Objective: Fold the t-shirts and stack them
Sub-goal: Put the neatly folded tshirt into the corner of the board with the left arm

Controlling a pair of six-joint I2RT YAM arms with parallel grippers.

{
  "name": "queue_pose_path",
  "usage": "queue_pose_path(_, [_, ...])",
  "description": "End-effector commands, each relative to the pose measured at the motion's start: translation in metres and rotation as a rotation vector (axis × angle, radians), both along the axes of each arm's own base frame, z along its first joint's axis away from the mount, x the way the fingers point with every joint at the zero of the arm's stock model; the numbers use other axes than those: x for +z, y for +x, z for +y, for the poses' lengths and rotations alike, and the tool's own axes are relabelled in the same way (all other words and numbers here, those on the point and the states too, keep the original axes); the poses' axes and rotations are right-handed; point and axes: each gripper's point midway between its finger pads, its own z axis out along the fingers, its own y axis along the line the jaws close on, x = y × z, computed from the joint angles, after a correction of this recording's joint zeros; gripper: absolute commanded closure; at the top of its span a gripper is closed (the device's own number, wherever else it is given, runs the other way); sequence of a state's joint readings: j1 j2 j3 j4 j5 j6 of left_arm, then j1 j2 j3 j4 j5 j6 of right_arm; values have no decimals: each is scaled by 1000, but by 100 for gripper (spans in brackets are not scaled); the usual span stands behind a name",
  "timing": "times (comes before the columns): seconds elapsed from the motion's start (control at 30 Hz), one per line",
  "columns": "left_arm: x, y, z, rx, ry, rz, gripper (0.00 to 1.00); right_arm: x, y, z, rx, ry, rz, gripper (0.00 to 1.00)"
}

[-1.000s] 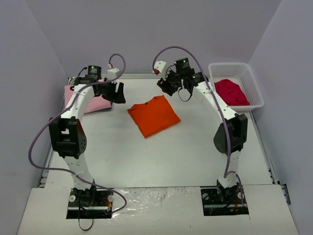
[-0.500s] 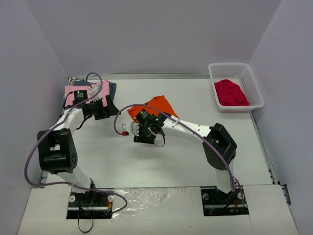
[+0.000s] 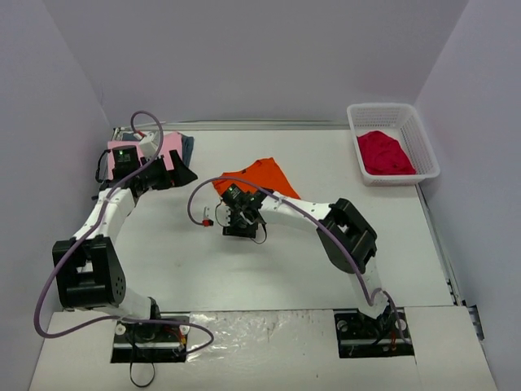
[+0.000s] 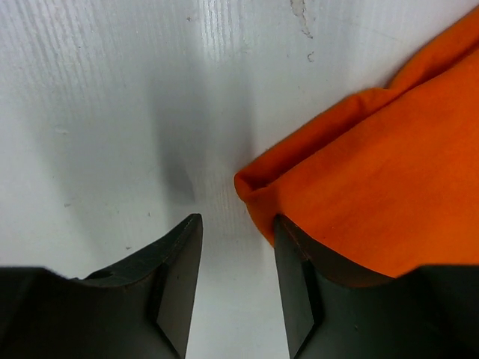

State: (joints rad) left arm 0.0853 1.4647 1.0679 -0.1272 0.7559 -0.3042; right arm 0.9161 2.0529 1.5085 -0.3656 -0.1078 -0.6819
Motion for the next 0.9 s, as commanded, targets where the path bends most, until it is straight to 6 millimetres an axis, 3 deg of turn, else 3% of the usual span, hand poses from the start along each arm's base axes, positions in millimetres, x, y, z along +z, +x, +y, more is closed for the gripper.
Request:
queue_pose_path(0.0, [6,7,3,10,2,-11,2,6,11,5,-2,-4,-31,61])
queue_pose_path(0.57, [-2,2,6,56,-9,-16,6,-19,30,15,-33,-35,-61,69])
queue_pose_path(0.67, [-4,3,3,44,-21,-7,6,-24,31,14,-35,-46,-58,74])
queue_pose_path(0.8, [-11,4,3,46,-32,20,6,-28,30,13,-38,-52,-53,100])
queue_pose_path(0.87, [-16,6,5,74,-28,49,6,-26,31,12,-38,-56,-59,100])
